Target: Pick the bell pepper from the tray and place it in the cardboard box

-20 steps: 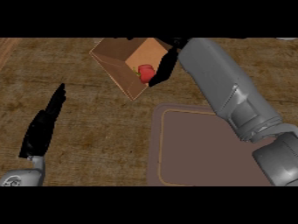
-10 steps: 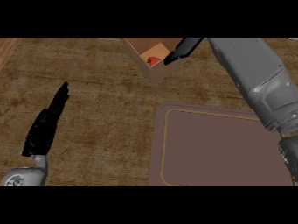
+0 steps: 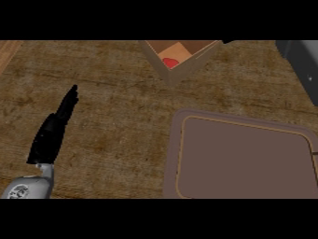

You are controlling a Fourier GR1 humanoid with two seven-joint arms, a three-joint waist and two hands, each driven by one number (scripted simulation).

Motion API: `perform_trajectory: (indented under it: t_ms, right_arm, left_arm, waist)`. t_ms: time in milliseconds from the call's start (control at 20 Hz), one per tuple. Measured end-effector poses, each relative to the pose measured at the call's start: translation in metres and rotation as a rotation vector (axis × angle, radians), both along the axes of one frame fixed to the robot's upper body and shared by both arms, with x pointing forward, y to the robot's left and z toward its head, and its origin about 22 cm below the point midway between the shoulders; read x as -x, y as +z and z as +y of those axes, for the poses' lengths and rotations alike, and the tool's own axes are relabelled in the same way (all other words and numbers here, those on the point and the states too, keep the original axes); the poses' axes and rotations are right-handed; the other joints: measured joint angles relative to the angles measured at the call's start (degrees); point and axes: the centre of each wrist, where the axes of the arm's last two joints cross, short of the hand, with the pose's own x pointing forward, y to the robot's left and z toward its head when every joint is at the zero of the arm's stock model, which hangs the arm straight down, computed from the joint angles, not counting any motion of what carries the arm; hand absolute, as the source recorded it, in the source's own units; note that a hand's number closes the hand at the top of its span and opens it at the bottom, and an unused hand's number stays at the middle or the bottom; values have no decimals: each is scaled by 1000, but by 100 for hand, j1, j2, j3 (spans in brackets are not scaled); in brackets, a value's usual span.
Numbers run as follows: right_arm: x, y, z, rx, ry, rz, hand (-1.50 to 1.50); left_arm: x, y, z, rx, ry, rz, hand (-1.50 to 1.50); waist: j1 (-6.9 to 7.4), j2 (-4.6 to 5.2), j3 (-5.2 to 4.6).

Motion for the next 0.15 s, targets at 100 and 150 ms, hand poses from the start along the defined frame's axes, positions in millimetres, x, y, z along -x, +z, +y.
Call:
perform_trajectory:
  t_ms: [100,150]
  right_arm:
    - [1,7,-16,-5,-22,-4,-150]
    - [2,9,-22,-3,-27,-6,-150]
  left_arm:
    - [0,2,-2,1,-12,-7,0]
    - [-1,2,-3,2,-13,-7,0]
  waist:
    - [54,31,6]
    - [71,50,8]
